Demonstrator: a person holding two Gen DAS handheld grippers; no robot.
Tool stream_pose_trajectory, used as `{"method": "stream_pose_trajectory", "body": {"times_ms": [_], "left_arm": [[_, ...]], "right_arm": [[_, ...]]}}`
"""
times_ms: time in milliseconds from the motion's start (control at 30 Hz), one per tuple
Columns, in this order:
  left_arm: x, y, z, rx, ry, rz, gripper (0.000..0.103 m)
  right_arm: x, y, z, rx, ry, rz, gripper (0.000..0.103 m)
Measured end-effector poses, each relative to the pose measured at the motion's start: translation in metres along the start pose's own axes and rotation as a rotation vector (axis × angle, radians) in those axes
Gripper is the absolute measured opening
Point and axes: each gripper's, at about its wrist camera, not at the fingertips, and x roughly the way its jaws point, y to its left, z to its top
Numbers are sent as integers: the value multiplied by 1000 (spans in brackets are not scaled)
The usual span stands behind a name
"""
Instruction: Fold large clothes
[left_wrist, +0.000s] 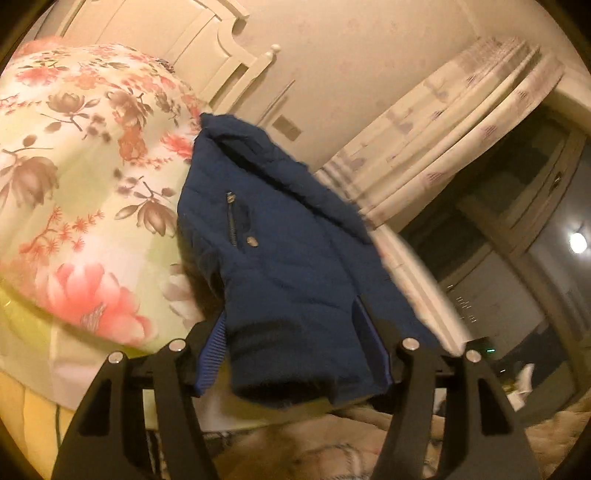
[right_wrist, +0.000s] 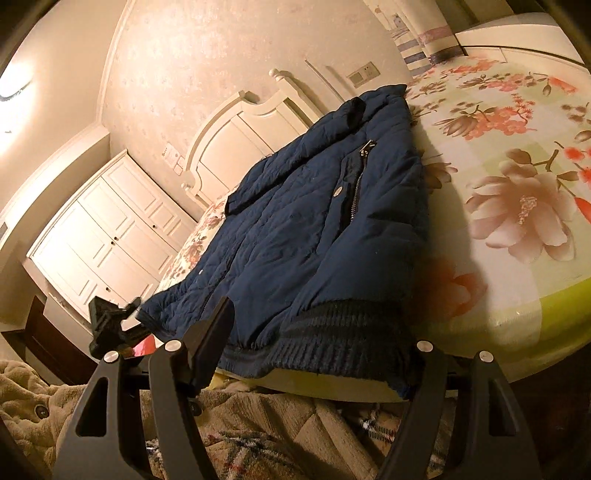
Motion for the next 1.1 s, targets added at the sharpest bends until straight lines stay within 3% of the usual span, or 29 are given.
{"method": "stream_pose_trajectory", "body": {"times_ms": [67, 233, 300, 333, 367, 400, 467, 500, 667, 733, 933, 1100], "left_arm": [[18, 5, -1, -20, 32, 30, 73], [26, 8, -3, -25, 47, 38, 76], [23, 8, -1, -35, 39, 15, 59], [22, 9, 0, -48, 40, -3, 41], [24, 11, 2, -64, 53, -36, 32], [25, 10, 2, -65, 60, -43, 31], [28, 7, 2, -48, 70, -18, 22], [28, 6, 3, -53, 66, -17, 21], [-3, -3, 9, -74, -1, -91, 14], [-17, -12, 13, -70, -24, -132, 14], [-70, -54, 19, 2, -79, -248, 14], [-127, -79, 43, 27, -204, -392, 16]], "right_arm": [[0, 2, 0, -10, 2, -9, 72], [3, 5, 3, -23, 11, -35, 72], [9, 7, 7, -19, 9, -48, 71], [14, 8, 10, -16, 6, -53, 70], [15, 11, 11, -21, -3, -79, 69], [17, 17, 11, -44, 1, -106, 69], [19, 24, 11, -106, -5, -133, 38], [17, 23, 11, -102, -11, -138, 31], [-6, 40, 10, -156, -65, -146, 22], [-17, 49, 9, -173, -103, -127, 21], [-71, 98, 6, -261, -218, 40, 20], [-126, 153, 25, -378, -346, 133, 20]]}}
